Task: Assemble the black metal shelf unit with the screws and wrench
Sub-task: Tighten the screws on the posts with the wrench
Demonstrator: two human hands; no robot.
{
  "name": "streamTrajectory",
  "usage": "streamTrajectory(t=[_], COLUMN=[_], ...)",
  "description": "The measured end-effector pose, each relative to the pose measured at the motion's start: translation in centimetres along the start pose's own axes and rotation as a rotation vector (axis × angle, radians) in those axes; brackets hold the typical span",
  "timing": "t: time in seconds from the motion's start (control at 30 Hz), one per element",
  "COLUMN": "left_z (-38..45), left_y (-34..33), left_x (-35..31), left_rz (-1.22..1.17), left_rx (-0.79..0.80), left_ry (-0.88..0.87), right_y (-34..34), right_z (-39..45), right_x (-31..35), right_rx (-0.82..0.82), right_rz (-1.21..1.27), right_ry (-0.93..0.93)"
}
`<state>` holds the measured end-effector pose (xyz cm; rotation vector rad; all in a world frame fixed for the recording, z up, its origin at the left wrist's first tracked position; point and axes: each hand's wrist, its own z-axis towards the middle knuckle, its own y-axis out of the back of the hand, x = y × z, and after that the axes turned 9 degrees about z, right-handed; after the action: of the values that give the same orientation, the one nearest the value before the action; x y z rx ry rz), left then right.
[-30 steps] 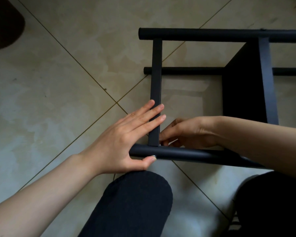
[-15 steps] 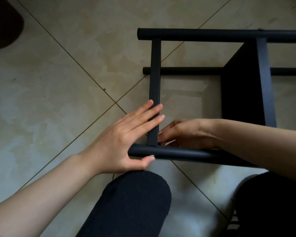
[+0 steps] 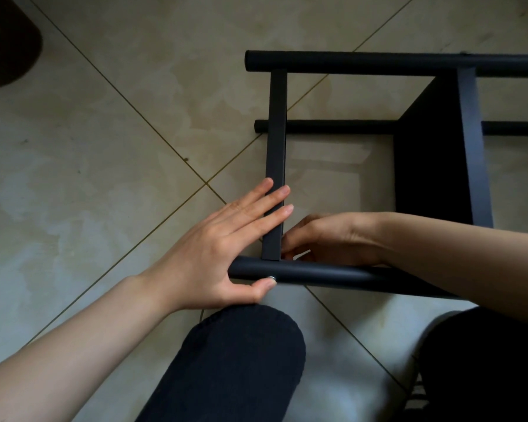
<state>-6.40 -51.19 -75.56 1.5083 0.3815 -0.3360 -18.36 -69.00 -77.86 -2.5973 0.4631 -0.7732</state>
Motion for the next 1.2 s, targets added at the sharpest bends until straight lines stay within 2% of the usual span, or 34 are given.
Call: streamTrajectory(t=[0.13, 0.47, 0.63, 0.9, 0.97, 1.03, 1.13, 1.2], left_z=[0.0, -0.1, -0.2, -2.0, -2.3, -2.3, -1.8, -1.3], left_y=[0.0, -0.1, 0.1, -1.4, -2.0, -2.5, -3.3, -3.9], left_x=[0.0, 0.1, -0.2, -2.7, -3.3, -4.0, -5.3, -6.3], left_rz=[0.005, -0.011, -0.095, -0.660, -0.889, -1.005, -1.230, -1.439], left_rx=[0.000, -0.004, 0.022, -0.113, -0.157, -0.187, -0.183, -0.252], left_ry=[-0.002, 0.007, 0.063, 0.429, 0.570, 0.679, 0.757, 0.829], right_y=[0.2, 0.1, 0.1, 0.9, 1.0, 0.9, 0.8, 0.8], right_z=[0.0, 0.0, -0.8, -5.0, -6.0, -6.9, -8.0, -8.9], right_x=[0.0, -0.1, 0.1, -0.1, 0.0, 0.0, -0.3, -0.7], right_rx=[-0.027, -0.043, -0.059, -0.088, -0.124, -0.159, -0.171, -0.202], right_rz=[-0.073, -0.015, -0.115, -0.255, -0.357, -0.475, -0.553, -0.615], right_ry=[0.010, 0.016, 0.055, 0.147, 0.200, 0.263, 0.322, 0.353])
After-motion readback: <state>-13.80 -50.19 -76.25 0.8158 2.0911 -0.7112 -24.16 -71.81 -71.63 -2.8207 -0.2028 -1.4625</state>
